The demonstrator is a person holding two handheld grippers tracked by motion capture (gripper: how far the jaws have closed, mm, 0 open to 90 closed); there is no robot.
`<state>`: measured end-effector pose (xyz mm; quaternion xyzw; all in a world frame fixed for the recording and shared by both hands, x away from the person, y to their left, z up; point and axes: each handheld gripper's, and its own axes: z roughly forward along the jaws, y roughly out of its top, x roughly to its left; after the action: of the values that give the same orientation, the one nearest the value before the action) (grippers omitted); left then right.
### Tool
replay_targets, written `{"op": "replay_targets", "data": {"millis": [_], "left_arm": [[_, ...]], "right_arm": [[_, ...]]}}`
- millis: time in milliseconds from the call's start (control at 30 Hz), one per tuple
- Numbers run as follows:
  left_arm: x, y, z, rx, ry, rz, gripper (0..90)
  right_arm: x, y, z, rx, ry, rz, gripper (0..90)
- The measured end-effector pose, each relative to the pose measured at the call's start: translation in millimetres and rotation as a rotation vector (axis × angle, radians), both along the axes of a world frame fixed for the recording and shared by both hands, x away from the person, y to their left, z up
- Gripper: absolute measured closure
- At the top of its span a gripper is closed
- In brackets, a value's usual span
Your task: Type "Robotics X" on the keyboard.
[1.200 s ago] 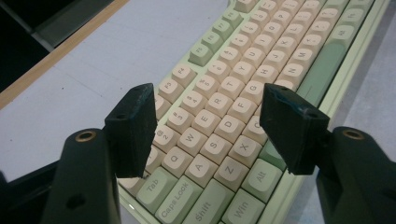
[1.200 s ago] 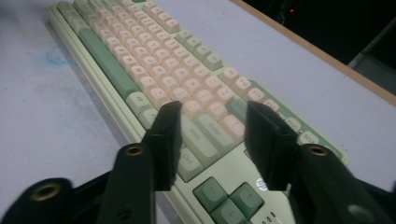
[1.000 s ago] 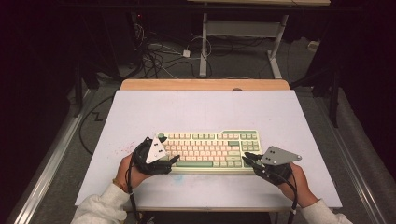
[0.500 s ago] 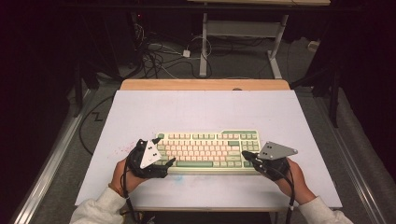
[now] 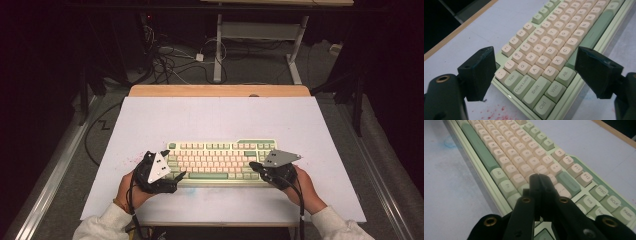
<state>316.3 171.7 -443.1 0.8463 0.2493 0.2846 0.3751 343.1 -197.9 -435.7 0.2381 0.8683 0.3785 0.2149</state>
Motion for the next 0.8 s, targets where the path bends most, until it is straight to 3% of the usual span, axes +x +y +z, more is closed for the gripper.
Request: {"op": "replay_targets", "data": {"millis": [800], "left_arm": [[0.8, -3.1, -1.7, 0.013, 0.008, -0.012, 17.0]], "right_arm": [[9.1, 5.5, -13.1, -0.049, 0.032, -0.007, 90.0]]}}
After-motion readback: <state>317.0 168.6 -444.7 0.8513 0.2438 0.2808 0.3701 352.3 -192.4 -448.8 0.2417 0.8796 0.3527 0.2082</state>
